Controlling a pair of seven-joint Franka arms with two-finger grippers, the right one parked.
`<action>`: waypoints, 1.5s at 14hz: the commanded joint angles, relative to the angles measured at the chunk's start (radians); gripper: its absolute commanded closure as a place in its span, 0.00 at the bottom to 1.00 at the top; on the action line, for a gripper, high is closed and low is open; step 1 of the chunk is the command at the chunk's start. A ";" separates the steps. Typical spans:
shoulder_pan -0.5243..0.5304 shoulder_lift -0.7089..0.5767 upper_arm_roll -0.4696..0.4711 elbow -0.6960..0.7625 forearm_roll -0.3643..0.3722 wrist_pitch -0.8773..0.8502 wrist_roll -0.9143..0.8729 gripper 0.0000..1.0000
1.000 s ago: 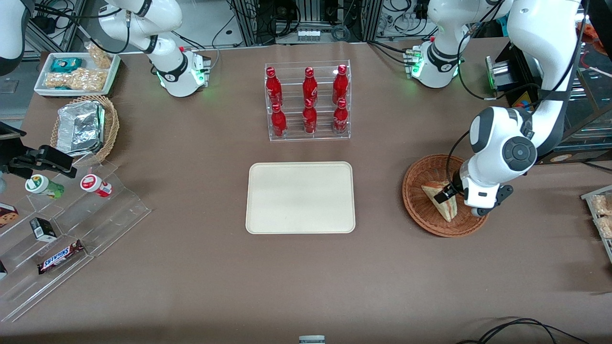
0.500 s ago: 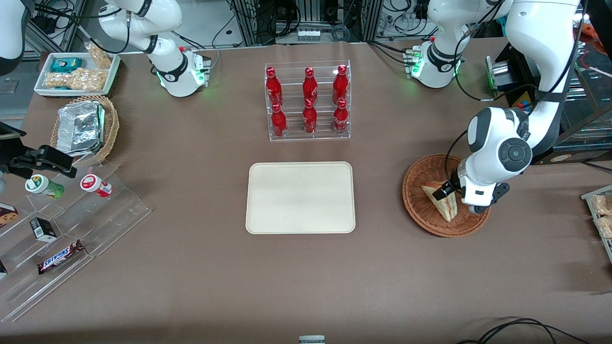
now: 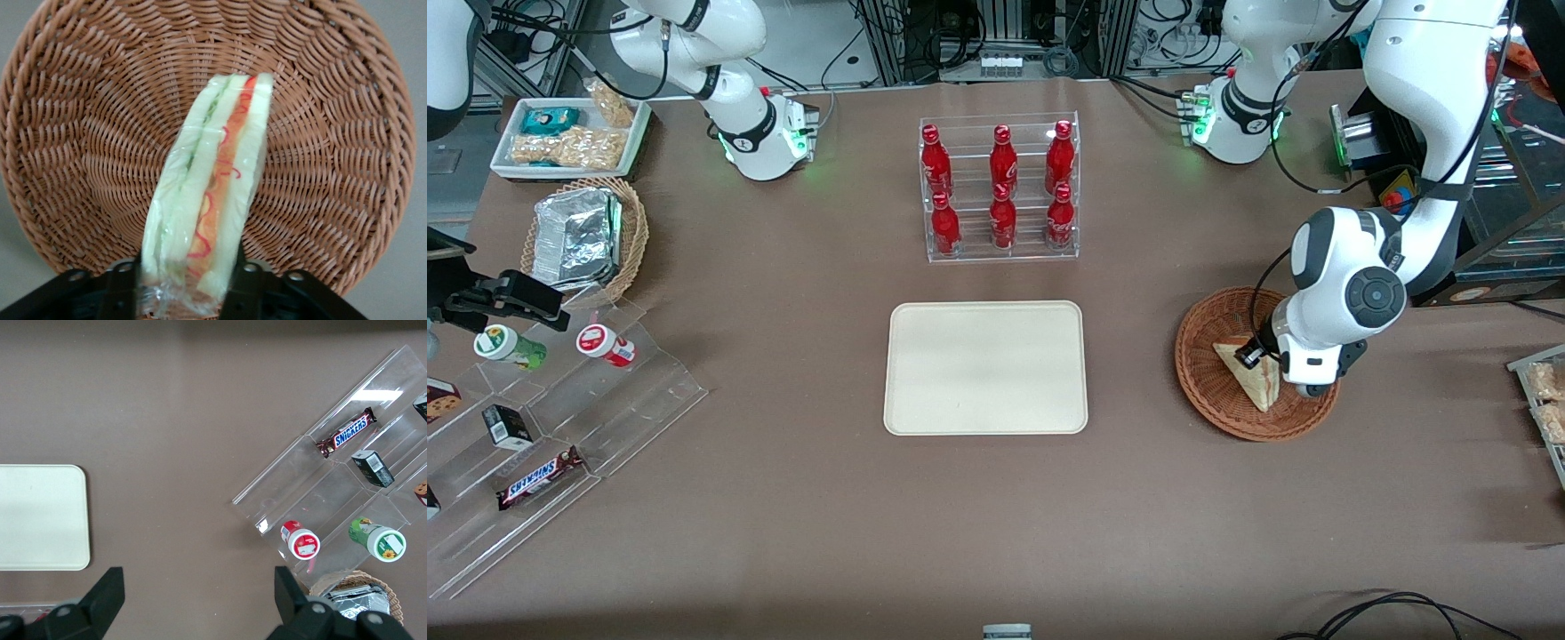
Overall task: Place sandwich from basket to tray
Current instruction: 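Lift the sandwich and carry it with the left gripper to the cream tray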
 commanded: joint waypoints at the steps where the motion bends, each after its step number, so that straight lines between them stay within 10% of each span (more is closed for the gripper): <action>1: 0.000 -0.014 -0.003 0.074 0.014 -0.108 -0.027 0.93; 11: -0.006 0.020 -0.308 0.278 0.158 -0.266 -0.035 0.91; 16: -0.285 0.257 -0.328 0.529 0.230 -0.265 -0.076 0.91; 21: -0.486 0.504 -0.323 0.770 0.494 -0.269 -0.352 0.86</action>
